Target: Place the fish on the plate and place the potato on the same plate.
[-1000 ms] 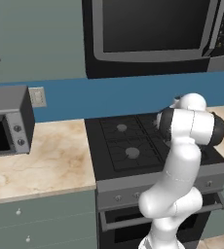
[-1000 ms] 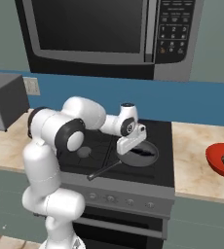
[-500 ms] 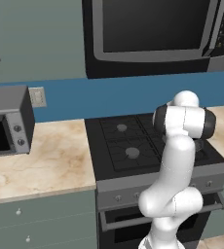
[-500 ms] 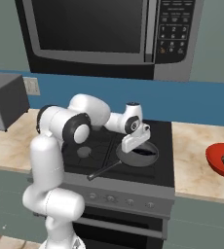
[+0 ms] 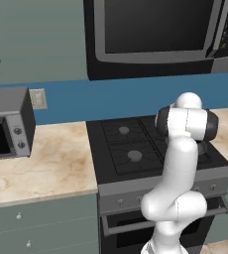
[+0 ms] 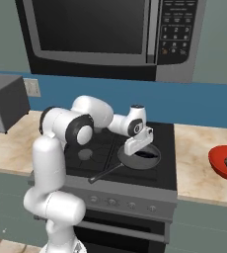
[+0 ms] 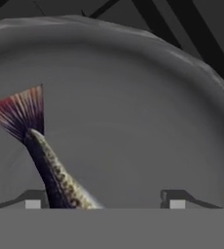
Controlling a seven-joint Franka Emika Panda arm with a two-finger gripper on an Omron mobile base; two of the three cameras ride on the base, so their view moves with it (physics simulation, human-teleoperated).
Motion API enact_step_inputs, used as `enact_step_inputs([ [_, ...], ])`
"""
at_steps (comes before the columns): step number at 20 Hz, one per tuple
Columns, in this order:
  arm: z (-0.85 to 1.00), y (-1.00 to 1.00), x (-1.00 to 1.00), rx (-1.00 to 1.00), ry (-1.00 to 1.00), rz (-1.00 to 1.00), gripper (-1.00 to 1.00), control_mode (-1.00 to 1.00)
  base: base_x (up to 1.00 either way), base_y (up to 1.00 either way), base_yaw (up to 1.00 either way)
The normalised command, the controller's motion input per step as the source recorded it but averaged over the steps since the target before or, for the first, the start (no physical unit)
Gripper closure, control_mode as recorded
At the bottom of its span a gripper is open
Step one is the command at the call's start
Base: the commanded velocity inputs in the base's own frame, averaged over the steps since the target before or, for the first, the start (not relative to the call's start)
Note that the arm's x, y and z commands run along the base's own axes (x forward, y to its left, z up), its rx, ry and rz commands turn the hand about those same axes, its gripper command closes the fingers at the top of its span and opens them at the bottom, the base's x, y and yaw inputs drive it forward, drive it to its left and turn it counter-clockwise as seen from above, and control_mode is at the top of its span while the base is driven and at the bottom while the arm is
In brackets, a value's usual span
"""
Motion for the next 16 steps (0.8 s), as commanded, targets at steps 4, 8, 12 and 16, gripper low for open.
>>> enact_step_inputs([
  [4, -0.02, 0.00, -0.12, 0.00, 0.00, -0.02, 1.00, -1.00, 0.00, 0.00, 0.00],
  [8, 0.01, 0.00, -0.26, 0.00, 0.00, -0.05, 1.00, -1.00, 0.00, 0.00, 0.00],
  [12, 0.12, -0.04, -0.22, 0.00, 0.00, 0.00, 1.00, -1.00, 0.00, 0.00, 0.00],
  [16, 0.40, 0.00, -0.51, 0.00, 0.00, -0.03, 1.00, -1.00, 0.00, 0.00, 0.00],
])
